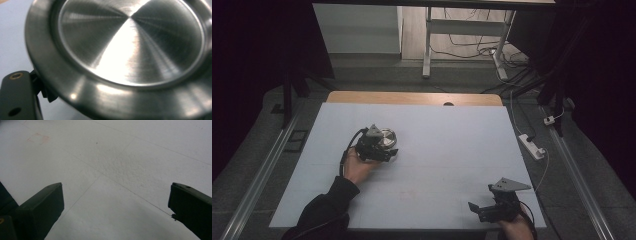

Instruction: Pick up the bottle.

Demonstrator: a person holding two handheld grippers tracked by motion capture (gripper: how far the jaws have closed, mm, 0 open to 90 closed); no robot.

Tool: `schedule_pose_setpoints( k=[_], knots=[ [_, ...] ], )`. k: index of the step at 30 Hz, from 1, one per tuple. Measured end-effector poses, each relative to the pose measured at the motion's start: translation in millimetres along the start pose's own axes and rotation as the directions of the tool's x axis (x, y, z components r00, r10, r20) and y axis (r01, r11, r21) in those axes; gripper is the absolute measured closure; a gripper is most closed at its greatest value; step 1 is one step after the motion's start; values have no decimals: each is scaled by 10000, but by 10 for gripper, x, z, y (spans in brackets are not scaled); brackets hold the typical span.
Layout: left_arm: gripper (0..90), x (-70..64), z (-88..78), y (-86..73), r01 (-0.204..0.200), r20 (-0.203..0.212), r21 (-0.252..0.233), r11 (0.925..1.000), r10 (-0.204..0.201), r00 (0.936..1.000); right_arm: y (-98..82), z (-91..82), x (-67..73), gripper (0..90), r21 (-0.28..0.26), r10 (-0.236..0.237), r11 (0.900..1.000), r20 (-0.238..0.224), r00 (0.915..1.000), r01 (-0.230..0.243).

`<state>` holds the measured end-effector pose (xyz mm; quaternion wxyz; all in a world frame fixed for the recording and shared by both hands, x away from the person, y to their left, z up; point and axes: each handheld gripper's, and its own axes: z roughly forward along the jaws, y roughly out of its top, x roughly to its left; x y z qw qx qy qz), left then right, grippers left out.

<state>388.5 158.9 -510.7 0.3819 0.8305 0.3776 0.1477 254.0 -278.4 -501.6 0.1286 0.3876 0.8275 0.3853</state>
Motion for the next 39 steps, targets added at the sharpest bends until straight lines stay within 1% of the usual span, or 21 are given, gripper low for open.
schedule_pose_setpoints(
  k=[10, 15, 20, 31, 35, 36, 39],
  knots=[
    [151, -29, -150, 53, -238, 265, -103, 9997, 240, 9994, -1, -1, 3, 0, -26, -39, 10000, 9, 10000, 39],
    [151, -53, -229, 77, -339, 554, -100, 9994, 344, 9979, -1, -2, 3, 0, -32, -32, 10000, 7, 10000, 32],
    [152, -123, -286, 107, -584, 827, -93, 9982, 590, 9948, -1, -2, 5, 0, -28, -40, 10000, 13, 10000, 40],
    [152, -326, -349, 175, -984, 1464, -204, 9949, 1004, 9841, -1, -3, 8, 0, -3, -73, 10000, 9, 10000, 73],
    [152, -425, -338, 182, -1178, 1736, -149, 9929, 1186, 9777, -1, -2, 9, 0, -13, -102, 9999, 4, 9999, 102],
    [152, -450, -337, 186, -1301, 1789, -117, 9914, 1301, 9752, -1, -1, 10, 1, -17, -111, 9999, 13, 9999, 111],
    [151, -533, -334, 195, -1424, 1991, -149, 9897, 1425, 9696, 0, -1, 14, 1, -3, -134, 9999, 6, 9999, 134]
  ],
)
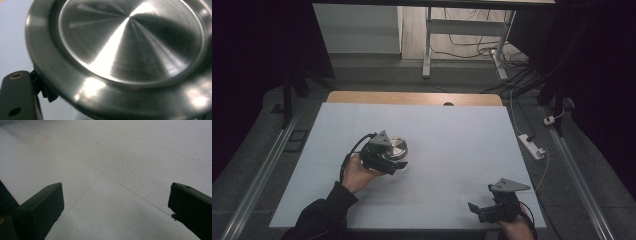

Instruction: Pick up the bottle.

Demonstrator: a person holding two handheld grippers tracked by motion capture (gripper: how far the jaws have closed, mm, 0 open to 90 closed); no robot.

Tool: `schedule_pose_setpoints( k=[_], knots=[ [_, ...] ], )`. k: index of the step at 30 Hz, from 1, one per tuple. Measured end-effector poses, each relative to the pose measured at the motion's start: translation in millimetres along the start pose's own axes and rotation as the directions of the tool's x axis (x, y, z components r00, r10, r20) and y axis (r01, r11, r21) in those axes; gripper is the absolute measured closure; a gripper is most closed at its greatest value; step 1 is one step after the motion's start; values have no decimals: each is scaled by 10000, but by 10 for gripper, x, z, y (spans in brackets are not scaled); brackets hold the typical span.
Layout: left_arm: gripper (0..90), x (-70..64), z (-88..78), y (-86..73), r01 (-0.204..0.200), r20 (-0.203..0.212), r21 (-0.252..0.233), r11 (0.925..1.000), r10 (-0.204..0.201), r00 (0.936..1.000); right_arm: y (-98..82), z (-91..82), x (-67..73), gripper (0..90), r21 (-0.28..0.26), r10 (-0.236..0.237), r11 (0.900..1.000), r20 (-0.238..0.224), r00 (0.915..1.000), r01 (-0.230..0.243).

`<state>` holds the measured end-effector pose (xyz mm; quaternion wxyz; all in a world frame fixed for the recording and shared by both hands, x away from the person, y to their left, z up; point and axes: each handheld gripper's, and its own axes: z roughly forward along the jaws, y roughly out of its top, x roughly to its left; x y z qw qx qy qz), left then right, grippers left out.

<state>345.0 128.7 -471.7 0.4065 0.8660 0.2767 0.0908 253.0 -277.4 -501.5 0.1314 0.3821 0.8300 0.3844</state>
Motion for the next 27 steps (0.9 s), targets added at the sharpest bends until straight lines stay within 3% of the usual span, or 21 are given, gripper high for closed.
schedule_pose_setpoints(
  k=[11, 27],
  knots=[
    [151, -236, 9, 44, -539, 701, -116, 9985, 546, 9960, -1, 1, 5, 0, 9, -61, 10000, 2, 10000, 61],
    [152, -506, -44, 9, -1072, 1427, -213, 9940, 1091, 9837, 2, 8, 11, 1, 62, -92, 9999, -10, 10000, 92]
  ],
)
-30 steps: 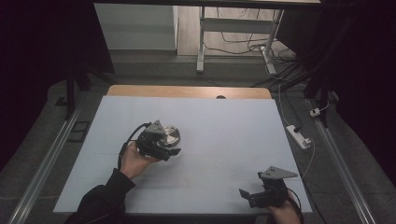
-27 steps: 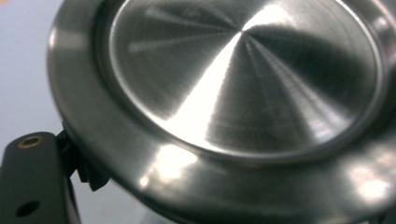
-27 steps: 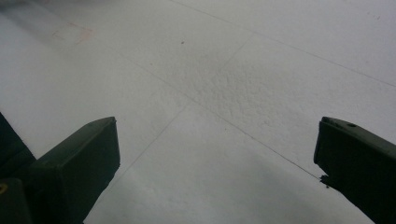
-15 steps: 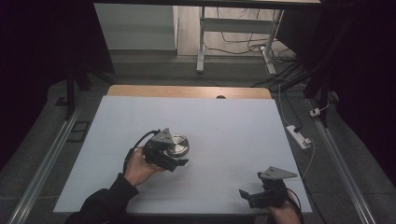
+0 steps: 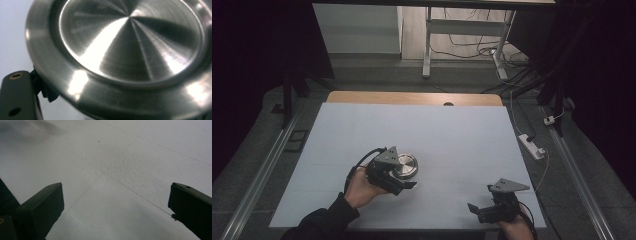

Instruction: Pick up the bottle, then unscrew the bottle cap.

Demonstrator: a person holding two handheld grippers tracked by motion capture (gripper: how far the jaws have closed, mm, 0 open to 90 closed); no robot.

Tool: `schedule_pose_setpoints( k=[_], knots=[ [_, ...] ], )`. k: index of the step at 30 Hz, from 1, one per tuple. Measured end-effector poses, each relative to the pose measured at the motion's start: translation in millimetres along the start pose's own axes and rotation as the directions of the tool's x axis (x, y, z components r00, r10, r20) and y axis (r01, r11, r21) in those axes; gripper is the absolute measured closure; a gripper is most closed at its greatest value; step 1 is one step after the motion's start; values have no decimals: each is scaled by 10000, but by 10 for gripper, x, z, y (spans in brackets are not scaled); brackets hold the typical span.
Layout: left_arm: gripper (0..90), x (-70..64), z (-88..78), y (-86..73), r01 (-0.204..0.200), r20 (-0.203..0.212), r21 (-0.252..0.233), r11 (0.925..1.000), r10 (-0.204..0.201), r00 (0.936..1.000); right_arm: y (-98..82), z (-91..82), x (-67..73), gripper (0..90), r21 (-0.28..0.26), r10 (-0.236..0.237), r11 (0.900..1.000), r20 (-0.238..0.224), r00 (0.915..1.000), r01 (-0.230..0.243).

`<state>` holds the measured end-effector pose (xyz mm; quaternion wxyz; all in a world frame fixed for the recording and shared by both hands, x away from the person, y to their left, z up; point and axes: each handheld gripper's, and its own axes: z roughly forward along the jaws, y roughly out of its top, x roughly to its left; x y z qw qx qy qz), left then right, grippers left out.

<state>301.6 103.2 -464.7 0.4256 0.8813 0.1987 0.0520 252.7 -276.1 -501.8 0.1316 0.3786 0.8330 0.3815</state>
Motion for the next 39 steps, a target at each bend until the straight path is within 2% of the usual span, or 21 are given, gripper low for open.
schedule_pose_setpoints(
  k=[19, 25, 29, 39],
  knots=[
    [151, 4, 22, -4, 18, 33, 48, 10000, -18, 10000, 5, -27, 17, 0, -194, -83, 9998, 292, 9995, 89],
    [151, 9, 43, -5, 56, 93, 58, 10000, -56, 9999, 51, -71, 30, 0, -626, -7, 9980, 140, 9999, 16],
    [152, 10, 68, -6, 40, 122, 110, 9999, -41, 9999, 91, -71, 58, 0, -817, 4, 9967, -139, 9999, -15],
    [151, 1, 102, -3, 3, 203, 65, 10000, -4, 9998, 226, -17, 180, 0, -1133, -264, 9934, -703, 9972, 183]
  ],
)
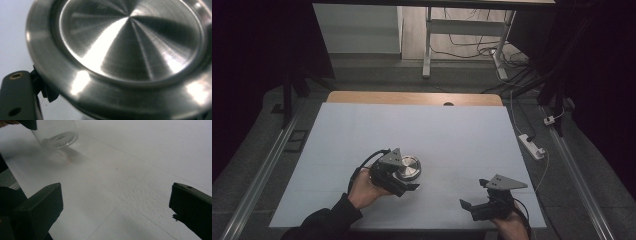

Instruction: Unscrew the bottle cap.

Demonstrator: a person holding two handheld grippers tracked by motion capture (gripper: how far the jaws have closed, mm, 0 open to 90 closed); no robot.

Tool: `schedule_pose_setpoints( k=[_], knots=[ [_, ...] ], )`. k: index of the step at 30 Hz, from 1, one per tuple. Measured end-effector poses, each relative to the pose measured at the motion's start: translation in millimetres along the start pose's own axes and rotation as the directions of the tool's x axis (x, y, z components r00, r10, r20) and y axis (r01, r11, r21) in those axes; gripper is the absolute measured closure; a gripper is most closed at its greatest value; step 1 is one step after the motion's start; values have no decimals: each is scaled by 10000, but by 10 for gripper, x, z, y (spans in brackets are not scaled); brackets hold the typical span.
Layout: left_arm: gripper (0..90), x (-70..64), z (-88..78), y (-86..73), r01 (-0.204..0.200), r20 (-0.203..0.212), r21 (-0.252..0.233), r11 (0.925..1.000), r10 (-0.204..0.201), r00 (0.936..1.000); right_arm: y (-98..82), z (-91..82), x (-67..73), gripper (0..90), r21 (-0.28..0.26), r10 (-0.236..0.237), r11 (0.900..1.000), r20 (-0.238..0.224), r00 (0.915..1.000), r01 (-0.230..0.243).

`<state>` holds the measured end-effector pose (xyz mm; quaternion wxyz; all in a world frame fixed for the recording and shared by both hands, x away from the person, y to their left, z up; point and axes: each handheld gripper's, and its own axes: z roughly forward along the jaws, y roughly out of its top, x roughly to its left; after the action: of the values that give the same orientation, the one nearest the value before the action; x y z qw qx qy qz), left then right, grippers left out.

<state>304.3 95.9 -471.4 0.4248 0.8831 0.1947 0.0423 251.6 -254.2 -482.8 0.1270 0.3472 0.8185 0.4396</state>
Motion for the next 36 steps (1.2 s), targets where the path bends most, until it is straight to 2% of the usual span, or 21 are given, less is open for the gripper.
schedule_pose_setpoints(
  k=[10, 17, 24, 28, 36],
  knots=[
    [151, -5, 31, 1, -37, 11, -39, 10000, 37, 10000, 167, 88, 135, 0, -278, -527, 9983, -610, 9967, 511],
    [151, -13, 50, 7, -150, -7, 47, 9999, 150, 9999, 321, 167, 228, 0, -576, -1164, 9921, -943, 9887, 1113],
    [151, -27, 67, 14, -129, -31, 9, 9999, 129, 9999, 457, 274, 328, 0, -768, -1363, 9891, -1527, 9788, 1258],
    [151, -33, 65, 20, -145, -31, -18, 9999, 145, 9999, 544, 330, 381, 0, -740, -1112, 9924, -1995, 9736, 982],
    [151, -47, 80, 23, -170, -20, 20, 9999, 170, 9999, 702, 475, 506, 0, -698, -1434, 9889, -2256, 9636, 1308]
  ],
)
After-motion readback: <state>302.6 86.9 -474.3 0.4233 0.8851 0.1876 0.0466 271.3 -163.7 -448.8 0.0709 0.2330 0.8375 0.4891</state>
